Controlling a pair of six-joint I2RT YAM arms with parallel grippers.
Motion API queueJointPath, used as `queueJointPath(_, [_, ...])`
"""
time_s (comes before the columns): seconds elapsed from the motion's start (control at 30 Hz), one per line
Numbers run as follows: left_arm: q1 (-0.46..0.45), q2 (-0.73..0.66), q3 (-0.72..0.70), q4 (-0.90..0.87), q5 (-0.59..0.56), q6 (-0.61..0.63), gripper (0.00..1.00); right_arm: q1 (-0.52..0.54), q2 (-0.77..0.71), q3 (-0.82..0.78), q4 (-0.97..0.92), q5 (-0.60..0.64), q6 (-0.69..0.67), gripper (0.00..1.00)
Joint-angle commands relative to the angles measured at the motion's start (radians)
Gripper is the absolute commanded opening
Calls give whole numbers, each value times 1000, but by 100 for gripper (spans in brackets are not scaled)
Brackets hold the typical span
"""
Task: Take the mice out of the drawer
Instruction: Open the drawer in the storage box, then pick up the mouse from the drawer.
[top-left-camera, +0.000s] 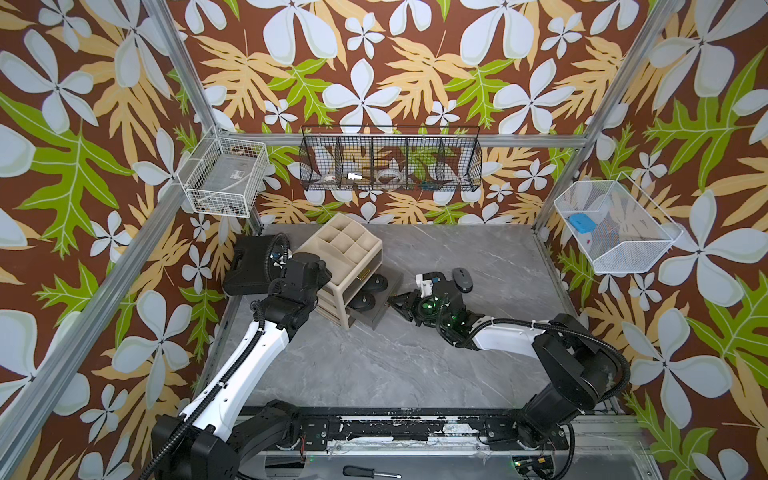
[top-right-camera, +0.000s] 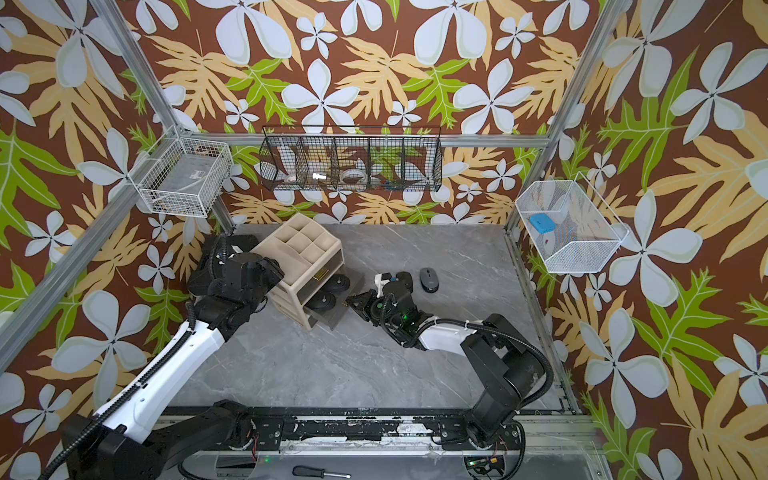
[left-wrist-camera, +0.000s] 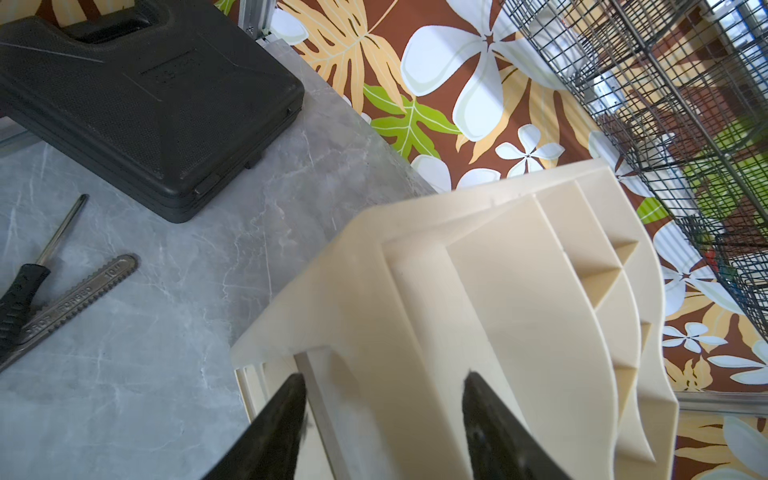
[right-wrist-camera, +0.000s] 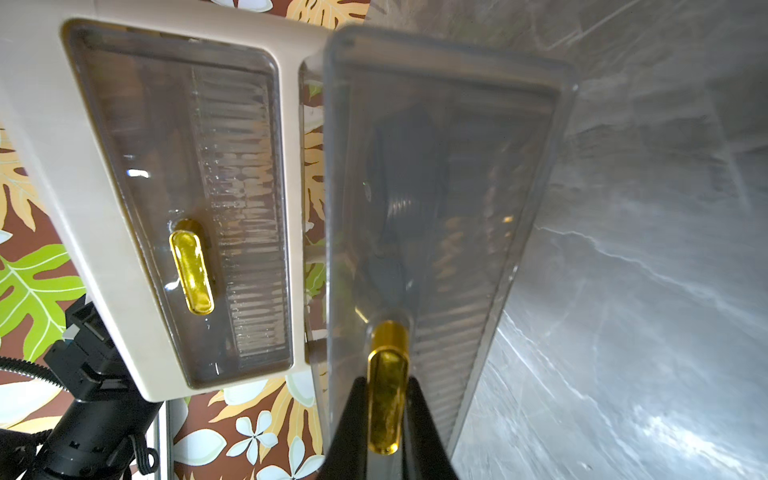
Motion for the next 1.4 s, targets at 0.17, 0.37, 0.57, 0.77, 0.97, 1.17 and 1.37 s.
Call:
queueJointPath(0.17, [12, 13, 7, -5, -2, 8, 61, 9, -80, -42, -76, 68, -51, 12])
queueJointPath(0.37, [13, 21, 11, -6, 3, 11, 61, 35, -104, -73, -95, 93, -45, 12])
queueJointPath(0.57, [14, 22, 11, -6, 13, 13, 61, 46, -134, -79, -126, 127, -70, 17])
queueJointPath(0.77, [12, 18, 35, -6, 38, 28, 67, 57, -192, -32, -273, 176, -131, 34])
queueJointPath(0.97, [12, -6, 95, -47, 69, 86, 74, 74, -274, 100, -546, 279, -309, 43])
queueJointPath(1.17, [14, -66, 126, -108, 128, 167, 78, 74, -240, 286, -770, 285, -517, 49])
queueJointPath(1.37, [14, -147, 86, -141, 268, 215, 80, 73, -45, 571, -955, 155, -921, 51])
